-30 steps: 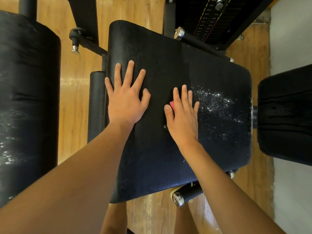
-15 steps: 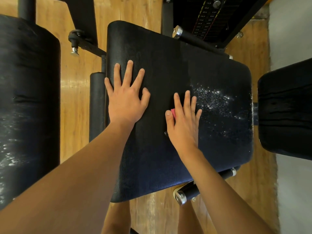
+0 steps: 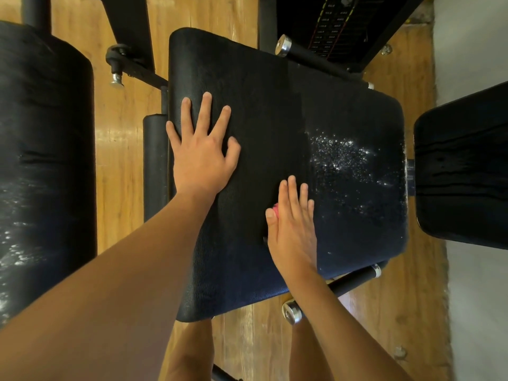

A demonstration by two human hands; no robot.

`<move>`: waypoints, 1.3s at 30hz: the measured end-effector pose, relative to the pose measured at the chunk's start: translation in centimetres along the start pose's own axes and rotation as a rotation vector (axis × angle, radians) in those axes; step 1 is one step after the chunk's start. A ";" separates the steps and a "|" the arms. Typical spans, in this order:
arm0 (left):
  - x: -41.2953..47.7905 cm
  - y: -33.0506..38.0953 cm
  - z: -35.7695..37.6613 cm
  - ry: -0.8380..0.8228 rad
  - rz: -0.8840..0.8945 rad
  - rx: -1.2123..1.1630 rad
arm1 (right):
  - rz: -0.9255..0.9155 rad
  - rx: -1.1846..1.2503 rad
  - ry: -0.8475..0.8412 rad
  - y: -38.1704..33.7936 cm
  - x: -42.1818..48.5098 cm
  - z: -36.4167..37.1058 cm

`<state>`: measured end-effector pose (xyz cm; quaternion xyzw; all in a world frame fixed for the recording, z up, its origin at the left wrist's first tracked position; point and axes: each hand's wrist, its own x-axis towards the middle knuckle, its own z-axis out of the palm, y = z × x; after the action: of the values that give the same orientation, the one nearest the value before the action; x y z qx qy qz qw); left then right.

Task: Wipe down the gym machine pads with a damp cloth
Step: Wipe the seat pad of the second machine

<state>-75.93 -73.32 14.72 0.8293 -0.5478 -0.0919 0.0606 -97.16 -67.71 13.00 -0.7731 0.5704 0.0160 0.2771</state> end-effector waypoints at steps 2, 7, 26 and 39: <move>0.1 0.1 -0.1 -0.002 0.002 0.004 | 0.013 -0.007 0.031 -0.2 0.5 0.0; 0.3 0.1 -0.2 -0.006 0.003 0.005 | 0.028 0.046 0.056 -0.7 2.1 -0.5; 0.3 -0.1 0.0 0.013 0.020 0.005 | -0.002 0.074 0.001 0.5 -2.8 0.6; 0.2 -0.1 0.2 0.029 0.023 0.005 | 0.008 -0.006 -0.161 1.7 -4.8 0.2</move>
<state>-75.84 -73.44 14.49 0.8243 -0.5567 -0.0776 0.0677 -100.32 -63.82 13.75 -0.7679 0.5492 0.0808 0.3196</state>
